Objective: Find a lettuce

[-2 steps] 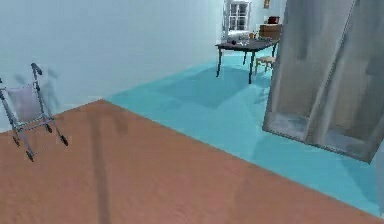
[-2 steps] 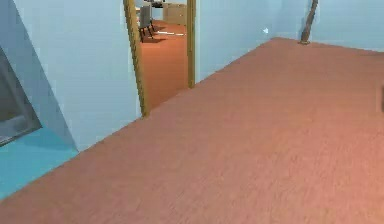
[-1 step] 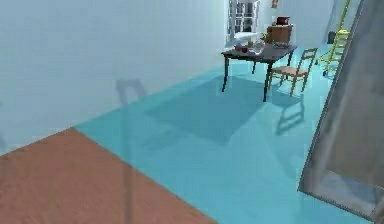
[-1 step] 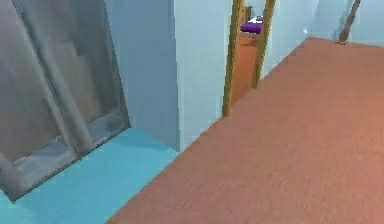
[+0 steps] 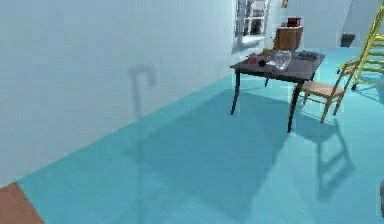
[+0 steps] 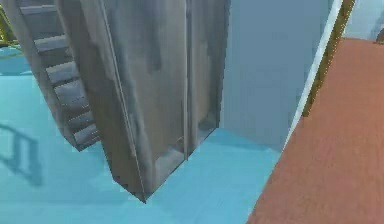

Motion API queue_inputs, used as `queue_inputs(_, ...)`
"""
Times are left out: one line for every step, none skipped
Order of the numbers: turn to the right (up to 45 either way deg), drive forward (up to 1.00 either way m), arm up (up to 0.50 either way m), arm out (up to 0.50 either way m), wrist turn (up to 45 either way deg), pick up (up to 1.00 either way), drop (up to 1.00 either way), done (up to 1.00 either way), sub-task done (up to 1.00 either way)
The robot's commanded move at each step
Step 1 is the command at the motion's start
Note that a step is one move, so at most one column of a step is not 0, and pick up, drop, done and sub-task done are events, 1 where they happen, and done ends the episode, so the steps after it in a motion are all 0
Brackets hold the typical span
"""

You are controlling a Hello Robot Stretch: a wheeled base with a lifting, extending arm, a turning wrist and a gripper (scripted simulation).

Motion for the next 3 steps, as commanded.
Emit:
queue_inputs(0.0,1.0,0.0,0.0,0.0,0.0,0.0,0.0,0.0)
queue_inputs(0.0,1.0,0.0,0.0,0.0,0.0,0.0,0.0,0.0)
queue_inputs(3.0,0.0,0.0,0.0,0.0,0.0,0.0,0.0,0.0)
